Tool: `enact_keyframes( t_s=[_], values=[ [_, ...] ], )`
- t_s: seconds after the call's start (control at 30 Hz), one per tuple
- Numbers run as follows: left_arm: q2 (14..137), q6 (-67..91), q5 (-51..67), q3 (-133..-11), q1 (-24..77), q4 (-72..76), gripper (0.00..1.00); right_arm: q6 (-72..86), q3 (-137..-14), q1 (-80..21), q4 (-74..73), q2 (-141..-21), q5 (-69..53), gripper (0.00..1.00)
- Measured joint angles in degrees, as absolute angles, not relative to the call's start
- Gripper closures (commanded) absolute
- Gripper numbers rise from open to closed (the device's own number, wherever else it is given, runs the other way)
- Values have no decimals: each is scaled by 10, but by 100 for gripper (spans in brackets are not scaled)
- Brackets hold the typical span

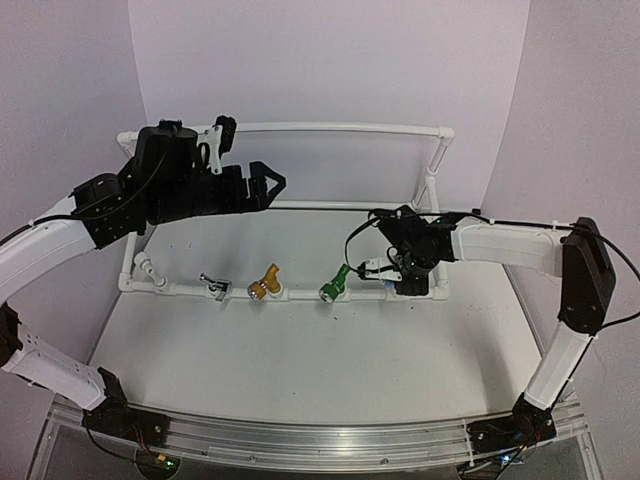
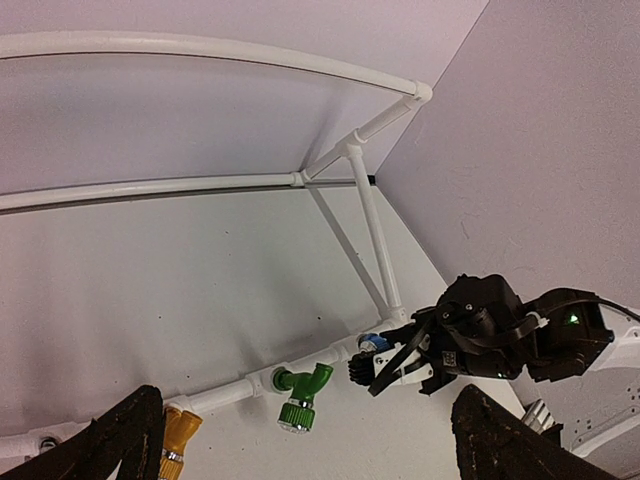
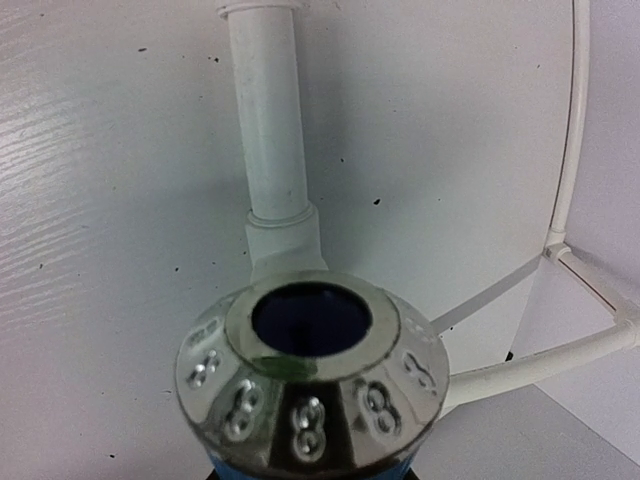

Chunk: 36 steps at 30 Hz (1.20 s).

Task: Install the water faucets
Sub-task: Screw the water faucet onto the adaptor.

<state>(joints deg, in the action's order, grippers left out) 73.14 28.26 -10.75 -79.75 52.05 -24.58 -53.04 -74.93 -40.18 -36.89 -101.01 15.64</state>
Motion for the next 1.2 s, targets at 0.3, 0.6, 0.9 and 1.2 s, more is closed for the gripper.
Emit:
enact_keyframes(
  t_s=[0.3, 0.6, 0.9, 1.2],
  values=[
    [731, 281, -108, -797, 520, -246, 0, -540, -719, -402, -330, -998, 143, 100],
    [729, 300, -116, -795, 504, -246, 0, -546, -696, -384, -322, -958, 76, 100],
    [719, 314, -159, -776, 498, -241, 0, -566, -669, -308, -305, -913, -3, 100],
    [724, 301, -177, -778, 496, -241, 0, -597, -626, -307, -295, -904, -45, 100]
  ],
)
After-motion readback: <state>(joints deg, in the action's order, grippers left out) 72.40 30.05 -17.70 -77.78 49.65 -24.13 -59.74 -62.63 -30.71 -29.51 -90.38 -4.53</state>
